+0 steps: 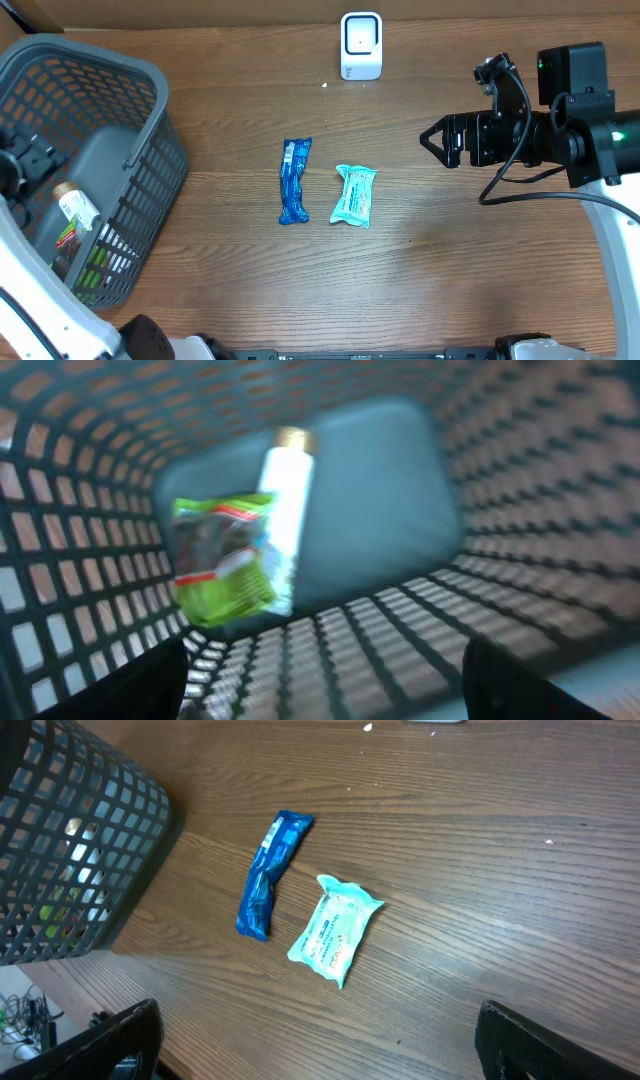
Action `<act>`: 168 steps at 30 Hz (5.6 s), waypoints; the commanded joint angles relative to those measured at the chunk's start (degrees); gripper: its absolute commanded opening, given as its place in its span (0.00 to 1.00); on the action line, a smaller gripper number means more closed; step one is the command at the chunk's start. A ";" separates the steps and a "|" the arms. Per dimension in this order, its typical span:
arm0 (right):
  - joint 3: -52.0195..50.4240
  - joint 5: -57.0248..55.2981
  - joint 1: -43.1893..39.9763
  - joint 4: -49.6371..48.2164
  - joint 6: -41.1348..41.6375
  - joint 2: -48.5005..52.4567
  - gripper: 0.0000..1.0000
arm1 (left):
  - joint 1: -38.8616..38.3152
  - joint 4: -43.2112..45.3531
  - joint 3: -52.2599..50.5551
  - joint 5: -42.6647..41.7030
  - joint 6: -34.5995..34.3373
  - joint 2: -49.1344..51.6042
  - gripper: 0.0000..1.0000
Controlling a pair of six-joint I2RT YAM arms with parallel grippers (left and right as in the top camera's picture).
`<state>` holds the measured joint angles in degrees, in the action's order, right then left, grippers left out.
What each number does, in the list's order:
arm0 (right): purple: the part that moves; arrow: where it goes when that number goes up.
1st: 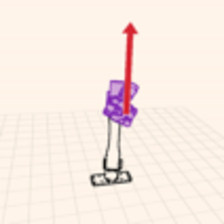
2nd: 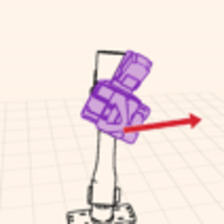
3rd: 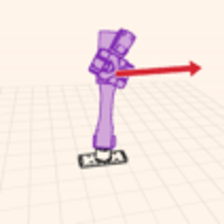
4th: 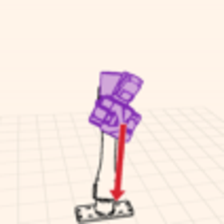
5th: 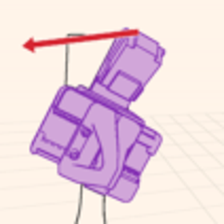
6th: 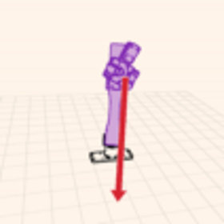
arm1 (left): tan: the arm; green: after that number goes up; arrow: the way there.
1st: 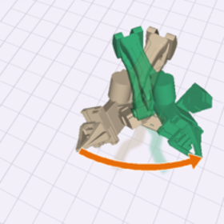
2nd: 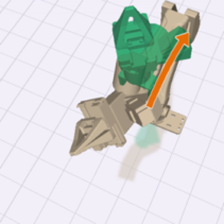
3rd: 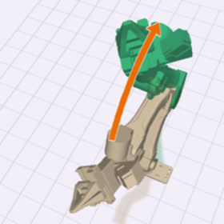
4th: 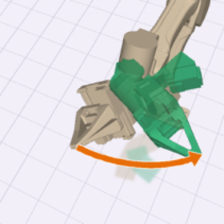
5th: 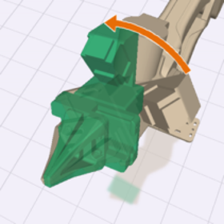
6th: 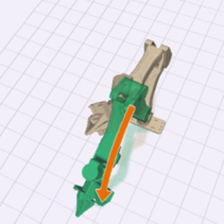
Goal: Scan the item barcode
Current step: 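Reach into the basket and grasp the white-and-gold tube bottle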
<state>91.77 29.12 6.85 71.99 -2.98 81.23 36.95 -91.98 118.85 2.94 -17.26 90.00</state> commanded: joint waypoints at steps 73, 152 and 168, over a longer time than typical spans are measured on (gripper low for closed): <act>1.57 -0.15 0.26 -1.16 0.04 -0.09 1.00 | 2.86 -1.81 25.07 -42.93 22.01 18.86 0.11; 1.57 -0.11 0.26 -1.66 0.07 -0.09 1.00 | -7.52 48.43 -49.79 -19.43 29.46 19.45 0.64; 1.57 0.11 0.26 -1.60 0.28 -0.09 1.00 | -7.30 43.10 -41.42 -20.63 20.00 19.26 0.04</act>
<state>91.81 29.15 6.85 70.63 -2.98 81.28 30.09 -43.70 73.58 -16.67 8.95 107.83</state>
